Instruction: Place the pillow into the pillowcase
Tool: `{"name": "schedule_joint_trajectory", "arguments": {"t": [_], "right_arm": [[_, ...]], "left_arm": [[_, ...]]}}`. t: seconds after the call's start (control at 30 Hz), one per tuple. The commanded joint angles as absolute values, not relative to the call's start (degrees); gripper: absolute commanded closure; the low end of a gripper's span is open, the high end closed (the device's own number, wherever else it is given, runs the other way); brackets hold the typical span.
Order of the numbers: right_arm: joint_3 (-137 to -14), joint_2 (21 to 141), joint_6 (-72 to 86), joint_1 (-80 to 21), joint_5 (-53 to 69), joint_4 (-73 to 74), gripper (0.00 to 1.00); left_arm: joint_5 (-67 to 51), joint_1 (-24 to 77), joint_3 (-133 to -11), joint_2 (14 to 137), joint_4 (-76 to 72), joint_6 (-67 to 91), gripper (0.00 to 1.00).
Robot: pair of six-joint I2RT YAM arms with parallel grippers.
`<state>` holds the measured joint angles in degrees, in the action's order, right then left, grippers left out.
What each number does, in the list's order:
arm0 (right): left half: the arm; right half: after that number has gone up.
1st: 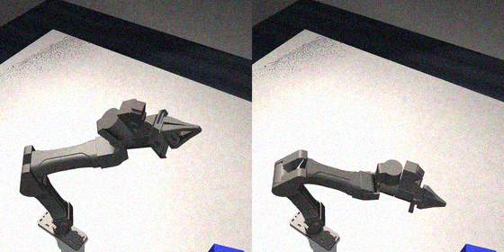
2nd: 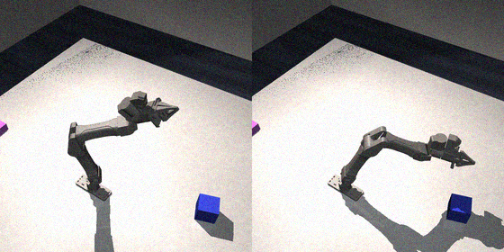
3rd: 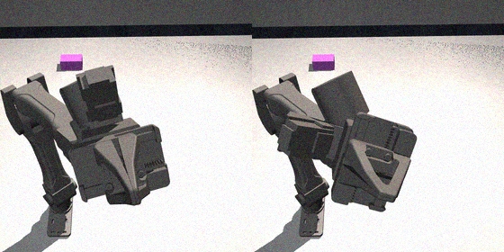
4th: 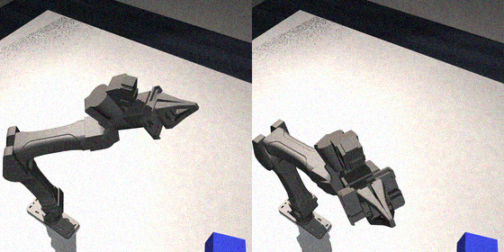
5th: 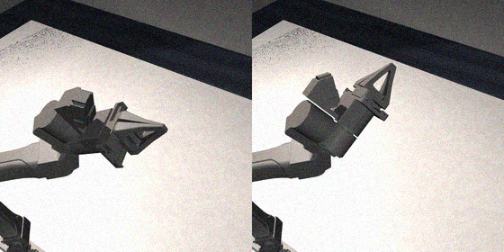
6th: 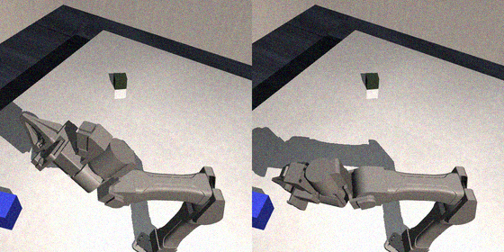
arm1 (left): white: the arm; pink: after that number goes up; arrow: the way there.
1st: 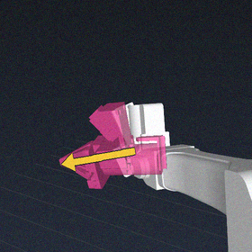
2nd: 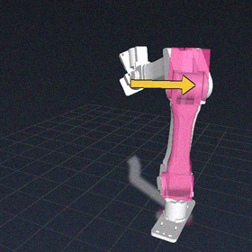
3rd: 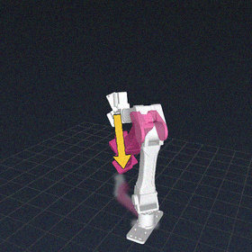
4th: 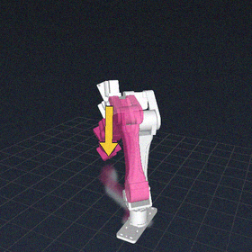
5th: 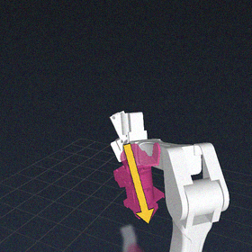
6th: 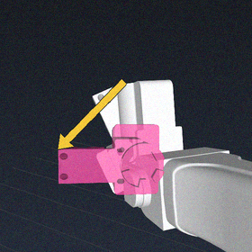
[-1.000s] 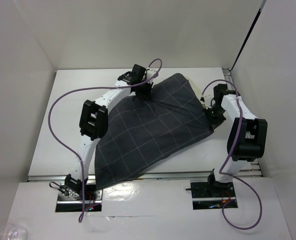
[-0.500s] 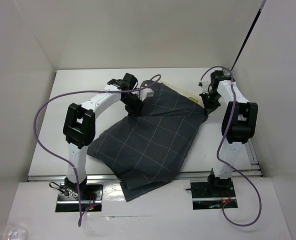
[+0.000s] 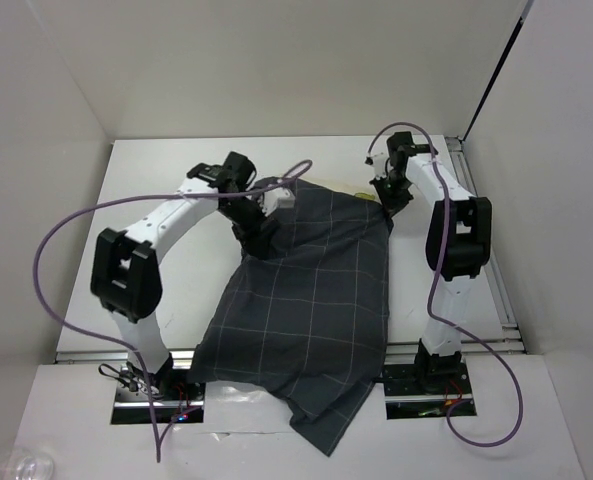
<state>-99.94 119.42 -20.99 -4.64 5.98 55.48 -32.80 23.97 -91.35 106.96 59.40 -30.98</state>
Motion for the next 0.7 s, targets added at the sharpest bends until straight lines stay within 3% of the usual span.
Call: {"name": "schedule_joint_trajectory", "arguments": {"t": [0.0,0.1,0.2,0.4,0.67], "right_arm": [[-102.22,119.44,-21.71,-5.89,5.89,52.47,1.00],[-101.69,118.83,-22.32,-7.03,5.89,51.95,1.00],[-101.69,118.30,-22.32,-7.56,5.89,51.94,1.00],[-101.69,117.25,-22.32,-8.09,7.03,51.94,1.00],[-99.93,115.66,-22.32,-8.61,7.03,51.94,1.00]], "left_arm": [[-24.81,22.24,-89.12,97.48,40.90,-20.67,0.21],[-16.29,21.01,-90.17,98.25,33.25,-16.18,0.01],[-11.54,19.78,-96.57,104.38,33.22,-12.75,0.01],[-13.97,16.44,-112.11,117.93,39.46,-6.86,0.11],[-12.66,15.91,-115.84,123.66,38.67,-5.80,0.12]]}}
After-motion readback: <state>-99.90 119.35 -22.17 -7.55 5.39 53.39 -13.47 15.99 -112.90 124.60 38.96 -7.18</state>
